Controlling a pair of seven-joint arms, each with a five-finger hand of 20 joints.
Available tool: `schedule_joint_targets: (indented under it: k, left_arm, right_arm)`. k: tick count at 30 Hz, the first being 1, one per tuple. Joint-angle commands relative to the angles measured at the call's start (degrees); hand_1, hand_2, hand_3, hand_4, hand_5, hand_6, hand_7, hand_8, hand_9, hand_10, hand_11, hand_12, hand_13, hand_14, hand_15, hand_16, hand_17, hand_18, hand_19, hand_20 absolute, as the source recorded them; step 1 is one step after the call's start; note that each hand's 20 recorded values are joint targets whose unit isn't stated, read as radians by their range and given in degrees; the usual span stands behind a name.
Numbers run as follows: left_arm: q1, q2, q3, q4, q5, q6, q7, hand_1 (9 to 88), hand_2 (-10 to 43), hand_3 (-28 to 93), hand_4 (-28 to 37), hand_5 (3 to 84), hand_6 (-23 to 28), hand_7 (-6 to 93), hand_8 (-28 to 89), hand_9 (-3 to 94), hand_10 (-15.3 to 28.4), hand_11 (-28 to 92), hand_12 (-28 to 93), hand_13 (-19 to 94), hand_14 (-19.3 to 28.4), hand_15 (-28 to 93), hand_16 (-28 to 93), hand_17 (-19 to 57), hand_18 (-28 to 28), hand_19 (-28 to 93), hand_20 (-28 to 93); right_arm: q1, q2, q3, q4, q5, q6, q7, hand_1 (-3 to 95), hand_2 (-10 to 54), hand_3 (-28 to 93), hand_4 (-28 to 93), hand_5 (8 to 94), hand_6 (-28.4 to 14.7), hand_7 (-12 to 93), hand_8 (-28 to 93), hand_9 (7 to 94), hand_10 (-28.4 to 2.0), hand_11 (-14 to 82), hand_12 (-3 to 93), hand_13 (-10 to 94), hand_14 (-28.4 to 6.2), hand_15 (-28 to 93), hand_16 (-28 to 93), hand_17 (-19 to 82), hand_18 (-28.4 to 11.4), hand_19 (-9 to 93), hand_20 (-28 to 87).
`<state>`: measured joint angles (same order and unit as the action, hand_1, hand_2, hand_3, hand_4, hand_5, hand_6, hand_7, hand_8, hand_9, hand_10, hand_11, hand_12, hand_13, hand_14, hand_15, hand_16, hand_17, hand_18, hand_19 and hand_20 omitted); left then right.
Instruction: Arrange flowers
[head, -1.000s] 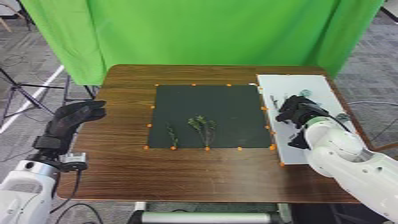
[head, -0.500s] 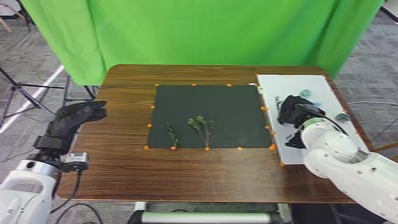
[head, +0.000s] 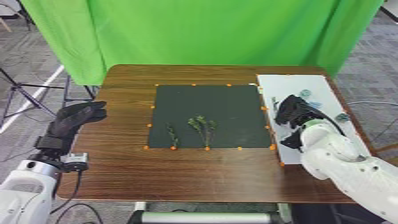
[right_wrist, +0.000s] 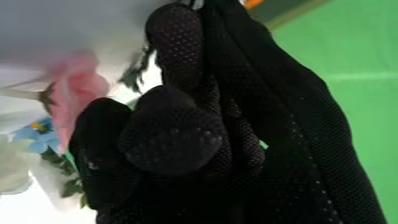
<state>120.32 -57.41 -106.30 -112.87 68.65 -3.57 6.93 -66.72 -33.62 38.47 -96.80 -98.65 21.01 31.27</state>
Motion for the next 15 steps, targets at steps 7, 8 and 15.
schedule_joint_targets:
  k: [7,8,15]
  left_arm:
    - [-0.63,0.3,0.44,0.17,0.04,-0.72,-0.41,26.5,-1.2,60,-21.8,46.8,6.1,13.0,-6,46.6,16.6,21,12,37,20.0,23,0,3.6,15.0,17,15]
    - [-0.61,0.31,0.49,0.12,0.01,-0.71,-0.42,26.5,-1.2,60,-21.8,46.8,6.1,13.1,-6,46.5,16.6,21,12,37,20.0,23,0,3.6,15.0,17,15]
    - [-0.61,0.0,0.15,0.07,0.19,-1.59,-0.91,26.5,-0.9,59,-21.4,46.6,6.1,13.2,-6,46.4,16.5,21,12,37,19.9,23,0,3.6,15.0,17,15]
  right_arm:
    - [3.12,2.76,1.23,-5.04,-5.05,3.58,-2.29,67.0,-9.5,54,-7,74.5,-3.5,33,20,88.5,-10.3,15.5,50.9,92,-0.5,57,35,65,-9.9,93,51]
    - [2.95,2.68,1.58,-5.24,-5.59,1.91,-1.82,66.9,-9.5,54,-7,74.4,-3.5,33,20,88.5,-10.3,15.5,51.0,92,-0.5,57,35,65,-9.9,93,52]
    - [0.66,2.8,3.89,-5.13,-4.33,-7.3,-2.29,47.7,-9.5,57,-7,68.3,-3.3,24,16,77.8,-13.5,21.1,31.9,88,-3.1,59,34,62,-12.3,93,54]
